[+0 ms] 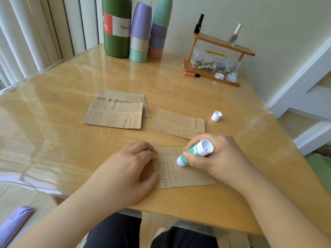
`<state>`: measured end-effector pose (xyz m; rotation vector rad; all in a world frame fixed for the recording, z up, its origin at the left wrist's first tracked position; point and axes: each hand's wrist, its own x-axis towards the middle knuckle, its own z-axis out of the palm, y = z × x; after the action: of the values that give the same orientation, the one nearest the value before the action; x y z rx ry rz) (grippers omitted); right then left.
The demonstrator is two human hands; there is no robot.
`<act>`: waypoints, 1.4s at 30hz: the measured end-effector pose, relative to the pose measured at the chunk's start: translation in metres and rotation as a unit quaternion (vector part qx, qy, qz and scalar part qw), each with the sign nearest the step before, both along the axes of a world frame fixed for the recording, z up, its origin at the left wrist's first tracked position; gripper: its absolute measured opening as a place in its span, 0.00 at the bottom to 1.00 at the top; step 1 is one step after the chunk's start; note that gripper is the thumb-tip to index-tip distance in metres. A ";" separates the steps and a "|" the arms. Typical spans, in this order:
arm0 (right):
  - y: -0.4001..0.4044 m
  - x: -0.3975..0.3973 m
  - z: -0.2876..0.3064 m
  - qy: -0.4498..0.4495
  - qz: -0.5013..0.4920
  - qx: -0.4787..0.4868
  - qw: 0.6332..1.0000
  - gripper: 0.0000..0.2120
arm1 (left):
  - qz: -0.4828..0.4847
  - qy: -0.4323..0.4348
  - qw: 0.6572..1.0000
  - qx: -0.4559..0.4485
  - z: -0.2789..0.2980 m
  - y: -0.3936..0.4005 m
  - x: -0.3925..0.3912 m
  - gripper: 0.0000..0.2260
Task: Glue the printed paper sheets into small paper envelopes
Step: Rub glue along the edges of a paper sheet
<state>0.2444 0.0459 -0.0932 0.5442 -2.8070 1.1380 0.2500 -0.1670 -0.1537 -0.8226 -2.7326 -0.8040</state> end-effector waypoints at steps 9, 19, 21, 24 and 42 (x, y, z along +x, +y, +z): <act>-0.023 -0.030 -0.001 0.009 0.014 0.004 1.000 0.08 | 0.002 -0.007 1.000 0.001 -0.001 -0.001 -0.001 0.18; -0.010 -0.007 0.001 -0.010 0.005 -0.008 1.000 0.06 | 0.001 -0.007 1.000 0.014 -0.002 -0.002 -0.002 0.17; -0.005 0.001 0.002 -0.017 0.000 -0.004 1.000 0.06 | 0.000 -0.005 1.000 0.015 -0.002 -0.003 -0.002 0.17; -0.001 0.009 0.002 -0.026 0.006 0.006 1.000 0.06 | 0.002 -0.005 1.000 0.013 -0.001 -0.003 -0.001 0.17; -0.034 -0.033 0.000 -0.016 0.019 -0.004 1.000 0.08 | 0.016 0.033 0.999 0.004 -0.001 -0.003 -0.004 0.14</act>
<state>0.2115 0.0123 -0.0937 0.5873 -2.8293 1.1763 0.2459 -0.1696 -0.1550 -0.7866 -2.6758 -0.7679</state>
